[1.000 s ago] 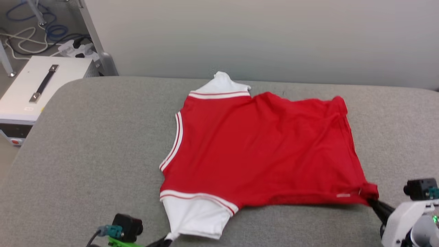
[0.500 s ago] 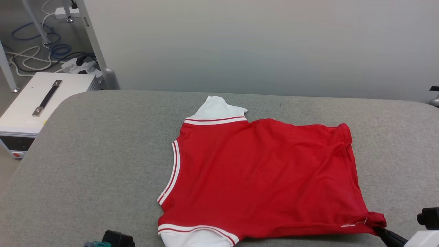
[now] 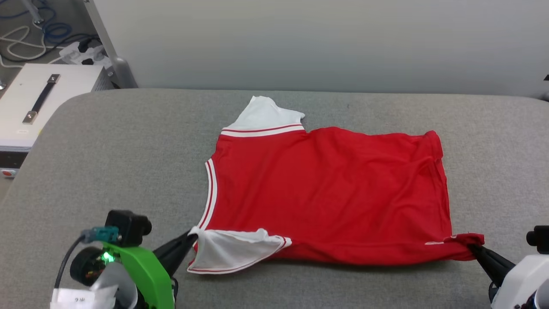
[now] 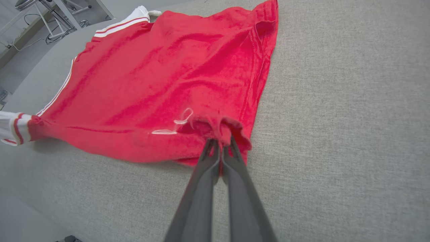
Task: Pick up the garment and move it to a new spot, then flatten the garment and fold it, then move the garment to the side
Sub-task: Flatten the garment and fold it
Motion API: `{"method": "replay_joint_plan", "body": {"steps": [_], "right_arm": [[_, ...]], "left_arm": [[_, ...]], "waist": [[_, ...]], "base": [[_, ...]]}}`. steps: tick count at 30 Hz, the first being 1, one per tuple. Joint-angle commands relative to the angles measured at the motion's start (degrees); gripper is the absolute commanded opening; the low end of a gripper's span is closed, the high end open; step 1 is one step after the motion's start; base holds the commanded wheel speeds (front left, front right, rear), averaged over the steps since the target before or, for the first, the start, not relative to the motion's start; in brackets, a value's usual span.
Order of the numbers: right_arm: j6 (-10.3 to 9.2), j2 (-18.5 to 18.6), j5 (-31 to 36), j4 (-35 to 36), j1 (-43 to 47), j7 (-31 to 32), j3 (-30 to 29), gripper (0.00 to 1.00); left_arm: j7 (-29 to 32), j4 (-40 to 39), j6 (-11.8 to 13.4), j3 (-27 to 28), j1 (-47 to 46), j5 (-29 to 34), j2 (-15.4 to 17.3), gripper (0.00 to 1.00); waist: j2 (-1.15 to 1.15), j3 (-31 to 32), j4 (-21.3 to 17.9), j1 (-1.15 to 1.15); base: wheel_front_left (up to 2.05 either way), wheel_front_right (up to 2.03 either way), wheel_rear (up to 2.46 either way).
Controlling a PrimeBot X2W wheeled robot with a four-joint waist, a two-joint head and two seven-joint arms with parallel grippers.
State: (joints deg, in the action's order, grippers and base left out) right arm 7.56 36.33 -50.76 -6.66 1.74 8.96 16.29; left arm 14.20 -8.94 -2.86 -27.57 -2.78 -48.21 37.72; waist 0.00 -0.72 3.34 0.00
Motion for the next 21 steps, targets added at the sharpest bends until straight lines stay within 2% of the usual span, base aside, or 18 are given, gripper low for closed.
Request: {"method": "replay_joint_plan", "body": {"steps": [1,13,21], "right_arm": [[-0.08,-0.81,1.15,0.51,-1.64,0.97,-0.66,0.0],[-0.08,-5.52,7.87,-3.07,-11.6,8.85,-2.55,0.0],[-0.08,-7.11,10.44,-7.06,-15.58,11.38,-2.21,0.0]], "left_arm": [[0.52,1.14,-0.47,-0.03,-2.71,0.91,-0.26,0.0],[2.31,15.78,-2.95,-2.27,-16.84,4.18,-2.31,0.0],[1.21,24.38,-4.23,-5.49,-23.28,5.0,-4.25,0.0]], "waist": [[0.0,-2.73,-0.93,0.0],[0.0,-10.0,-2.96,0.0],[0.0,-12.68,-2.9,0.0]], "base": [[0.0,0.0,0.0],[0.0,0.0,0.0],[0.0,0.0,0.0]]}}
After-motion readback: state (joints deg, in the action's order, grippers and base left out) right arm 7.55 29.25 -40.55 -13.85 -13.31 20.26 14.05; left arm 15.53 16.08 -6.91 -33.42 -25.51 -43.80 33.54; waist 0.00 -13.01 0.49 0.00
